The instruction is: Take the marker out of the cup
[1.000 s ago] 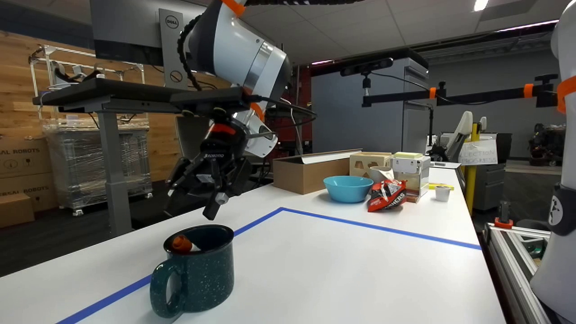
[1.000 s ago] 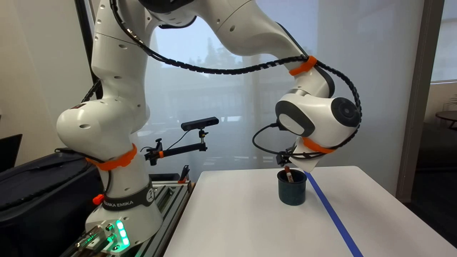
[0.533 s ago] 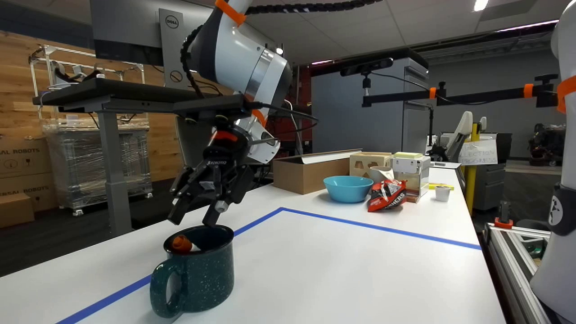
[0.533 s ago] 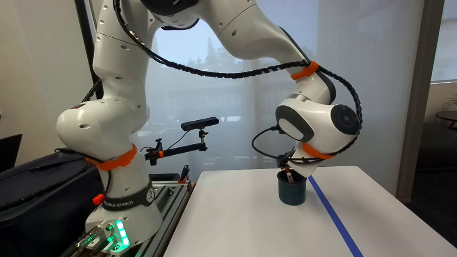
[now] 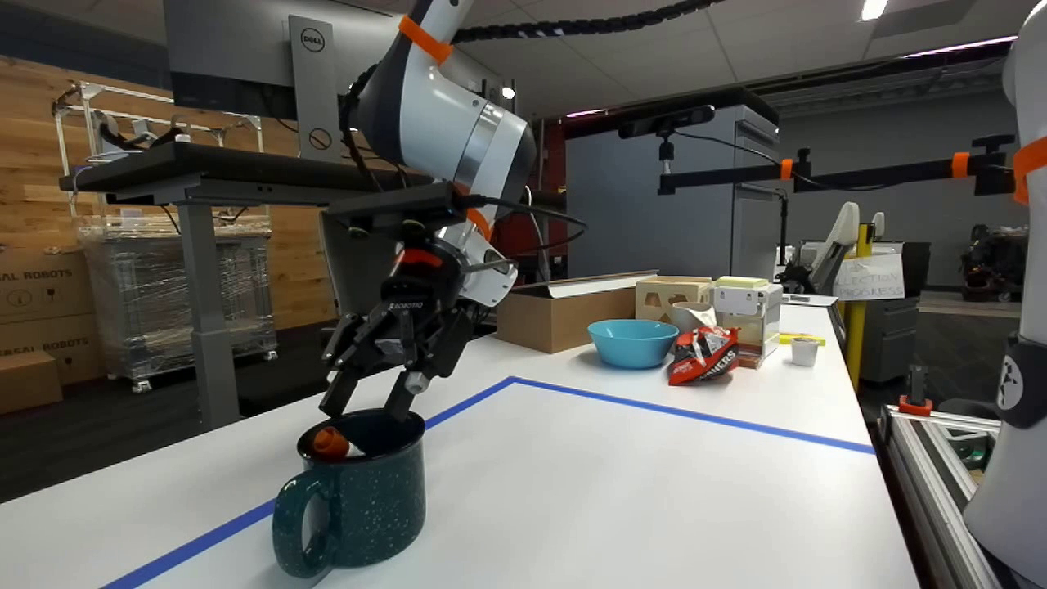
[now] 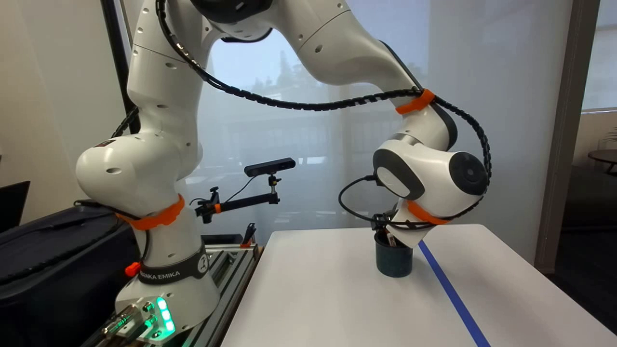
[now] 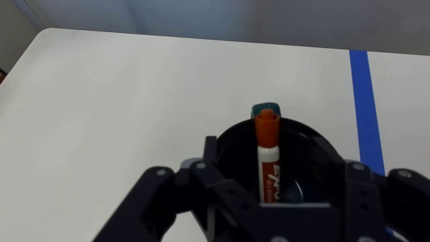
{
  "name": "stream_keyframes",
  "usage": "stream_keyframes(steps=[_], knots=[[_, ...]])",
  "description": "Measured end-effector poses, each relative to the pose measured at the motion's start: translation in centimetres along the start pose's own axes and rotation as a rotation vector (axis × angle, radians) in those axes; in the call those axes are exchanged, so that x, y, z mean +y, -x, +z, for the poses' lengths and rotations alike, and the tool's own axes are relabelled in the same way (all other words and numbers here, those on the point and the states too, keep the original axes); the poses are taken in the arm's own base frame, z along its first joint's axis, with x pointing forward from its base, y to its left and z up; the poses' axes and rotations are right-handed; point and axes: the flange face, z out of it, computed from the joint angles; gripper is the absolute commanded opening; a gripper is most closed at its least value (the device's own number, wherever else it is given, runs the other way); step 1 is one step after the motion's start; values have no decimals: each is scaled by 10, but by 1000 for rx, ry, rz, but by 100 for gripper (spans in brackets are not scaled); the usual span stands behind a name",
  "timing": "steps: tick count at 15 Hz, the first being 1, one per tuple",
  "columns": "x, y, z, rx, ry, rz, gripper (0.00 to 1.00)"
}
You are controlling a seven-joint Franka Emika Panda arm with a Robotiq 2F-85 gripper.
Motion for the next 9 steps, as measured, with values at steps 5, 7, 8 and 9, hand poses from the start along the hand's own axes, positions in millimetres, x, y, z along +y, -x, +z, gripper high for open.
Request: stream_keyframes(steps=[5,7,8,9], knots=[[-3,-4,3,-5,5,1,66],[-5,-5,3,-6,5,0,64],[-6,-5,4,-8,7,0,65],[-7,-6,4,-12,10,0,63]])
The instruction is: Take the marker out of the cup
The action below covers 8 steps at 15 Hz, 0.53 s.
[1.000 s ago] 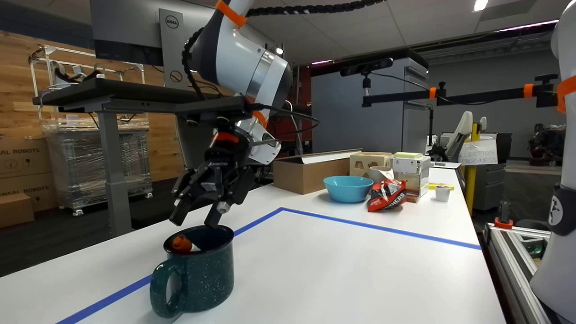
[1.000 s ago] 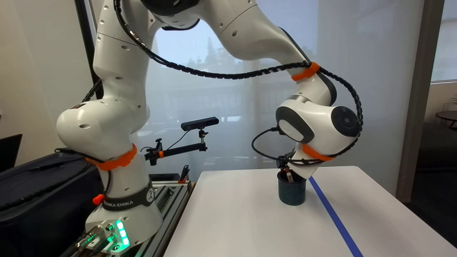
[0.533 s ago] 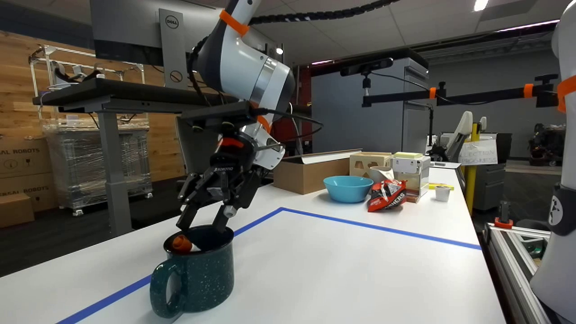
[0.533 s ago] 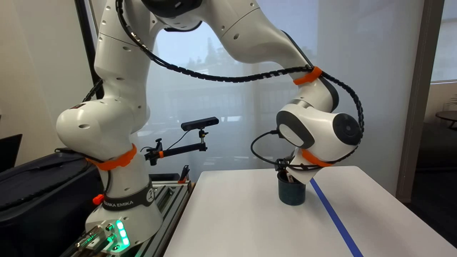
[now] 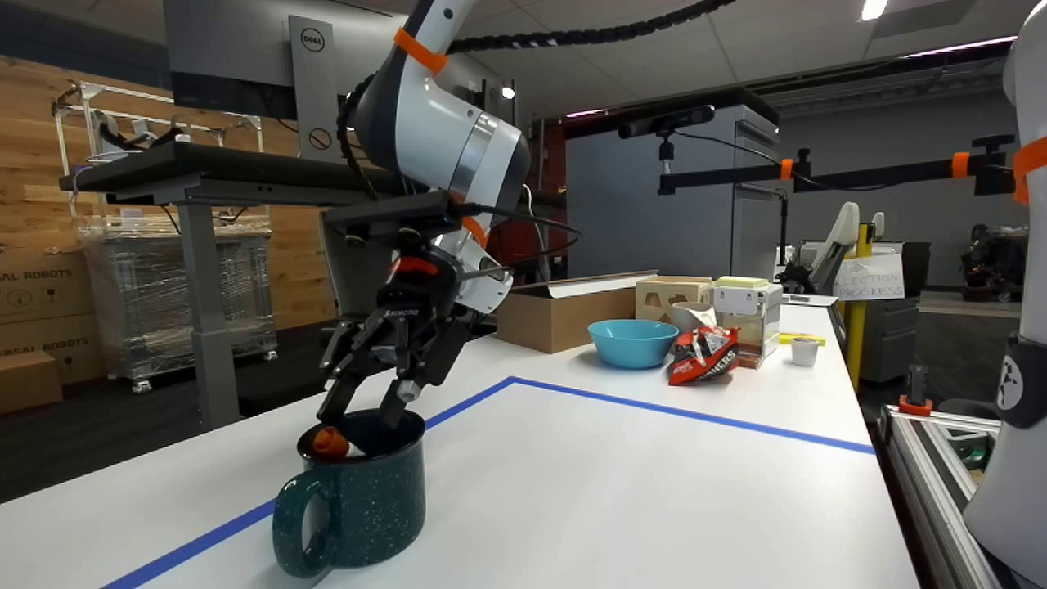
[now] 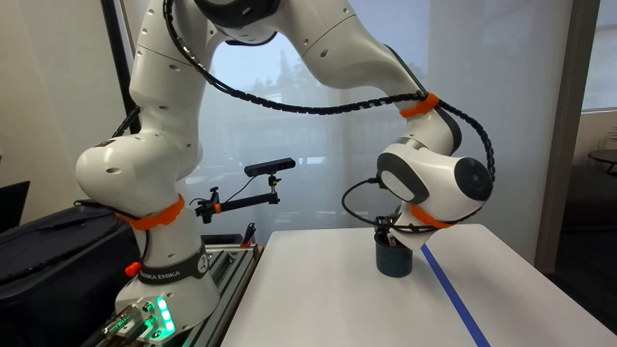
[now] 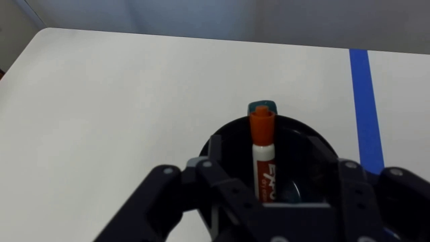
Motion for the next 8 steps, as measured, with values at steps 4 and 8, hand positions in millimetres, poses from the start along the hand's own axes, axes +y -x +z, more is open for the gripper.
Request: stream_keyframes(steps=[4,8], knots=[[-2,-3,6,-17,18,4,65],[-5,-10,11,-24,28,10,68]])
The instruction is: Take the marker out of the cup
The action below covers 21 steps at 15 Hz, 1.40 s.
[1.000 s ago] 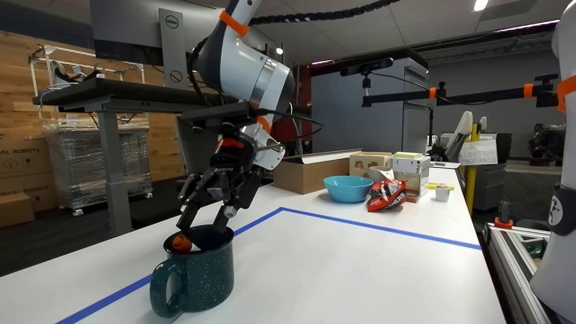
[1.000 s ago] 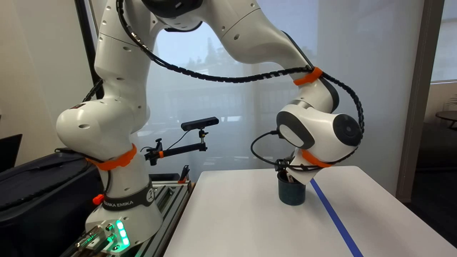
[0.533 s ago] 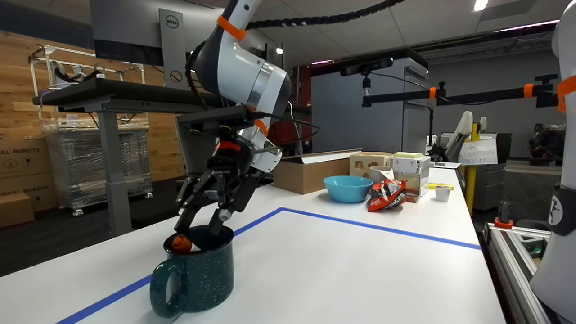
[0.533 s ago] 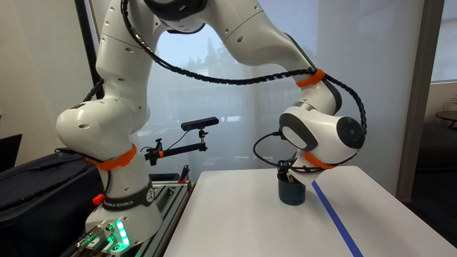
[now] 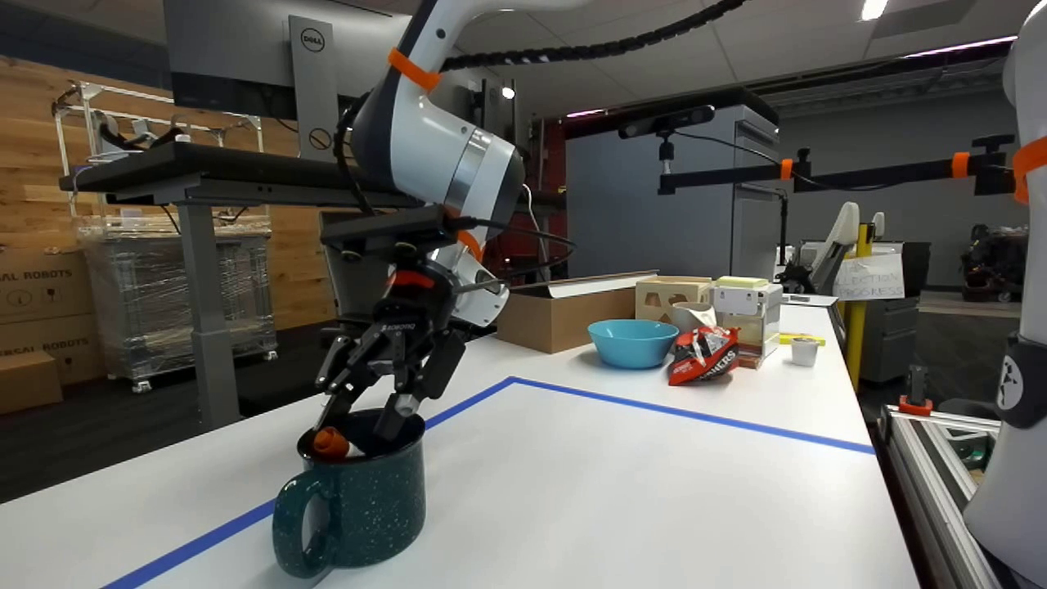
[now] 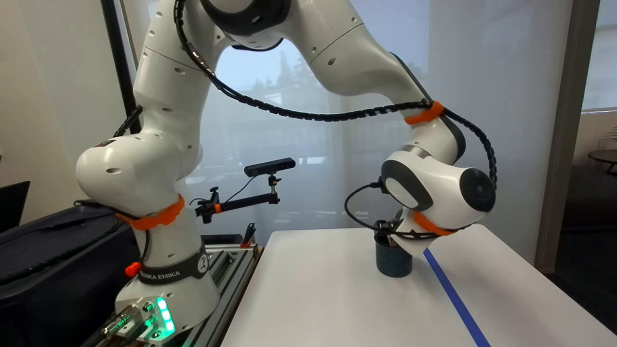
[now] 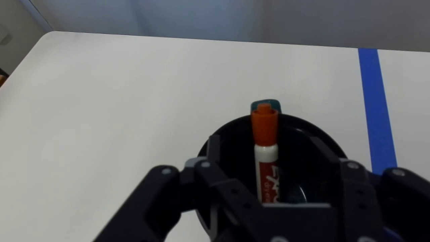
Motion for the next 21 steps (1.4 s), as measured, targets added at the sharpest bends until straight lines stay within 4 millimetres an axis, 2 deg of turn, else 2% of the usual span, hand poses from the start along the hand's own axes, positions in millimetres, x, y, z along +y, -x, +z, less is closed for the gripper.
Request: stream_keyframes(steps=[4,5,7,8,10,11,15,17,21], knots=[[-4,-5,3,-2,3,3,60],[-6,-6,4,-3,4,3,63],[-7,-7,5,-9,9,3,59],[-9,-7,6,-13,12,2,53],[-11,-6,7,-20,17,-1,29],[-12,-6,7,-23,19,-2,28],[-15,-8,11,-31,28,-3,1],[-16,-8,12,-33,31,-3,5],[-15,-8,13,-40,38,-2,5]])
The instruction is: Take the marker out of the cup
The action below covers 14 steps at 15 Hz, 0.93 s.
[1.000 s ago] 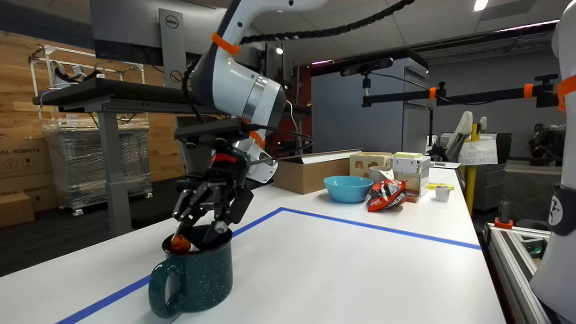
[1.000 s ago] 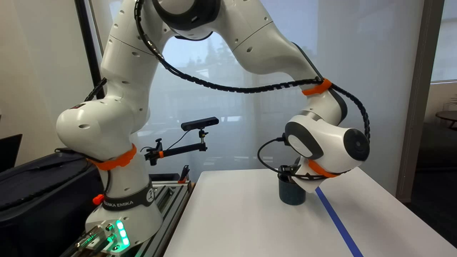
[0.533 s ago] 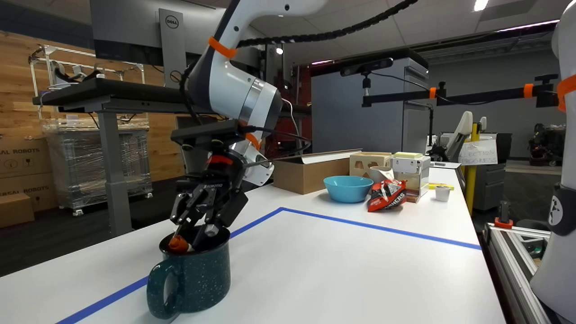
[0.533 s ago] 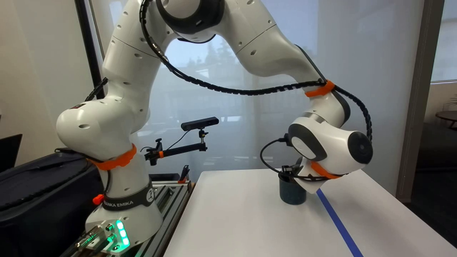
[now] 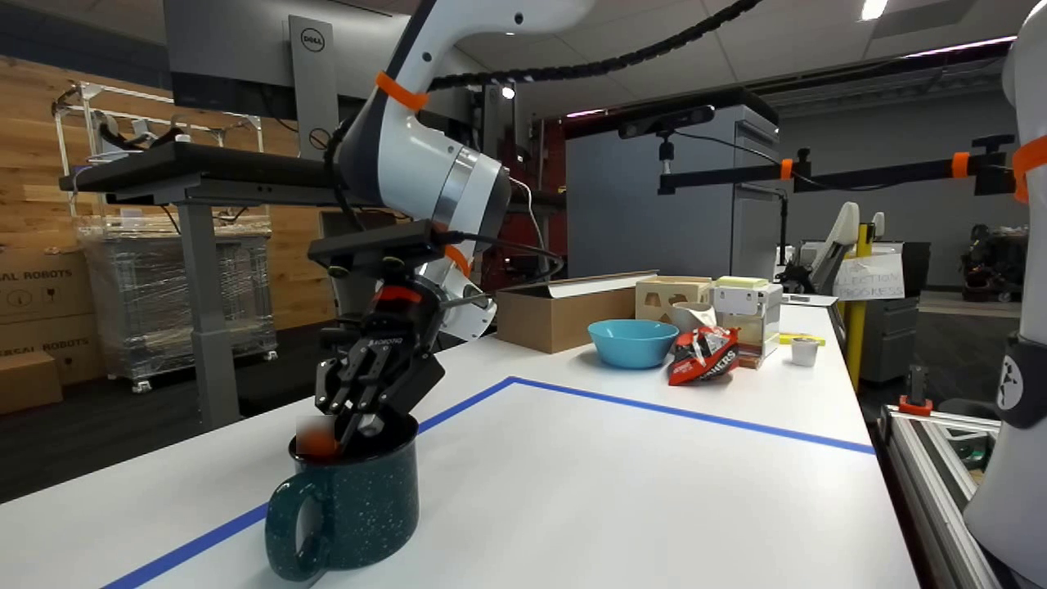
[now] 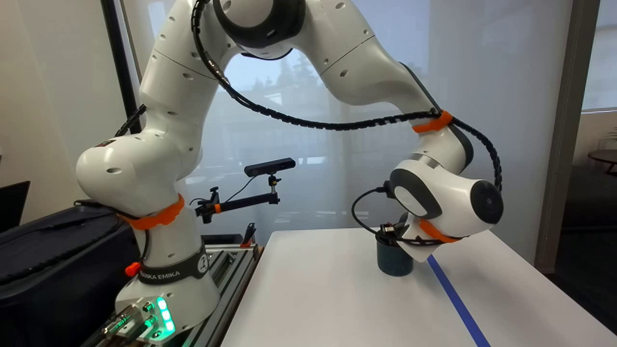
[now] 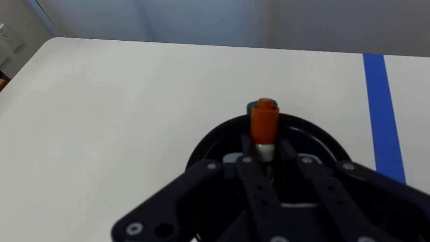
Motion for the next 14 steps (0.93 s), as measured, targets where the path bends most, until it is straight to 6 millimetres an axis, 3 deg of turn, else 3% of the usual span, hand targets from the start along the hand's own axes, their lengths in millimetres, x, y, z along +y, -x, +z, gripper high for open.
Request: stream_keyframes(steps=[4,8,14], knots=[[-1,6,-5,1,-7,-11,5],[1,29,-28,16,-43,-45,5],[30,72,-57,39,-88,-68,5]])
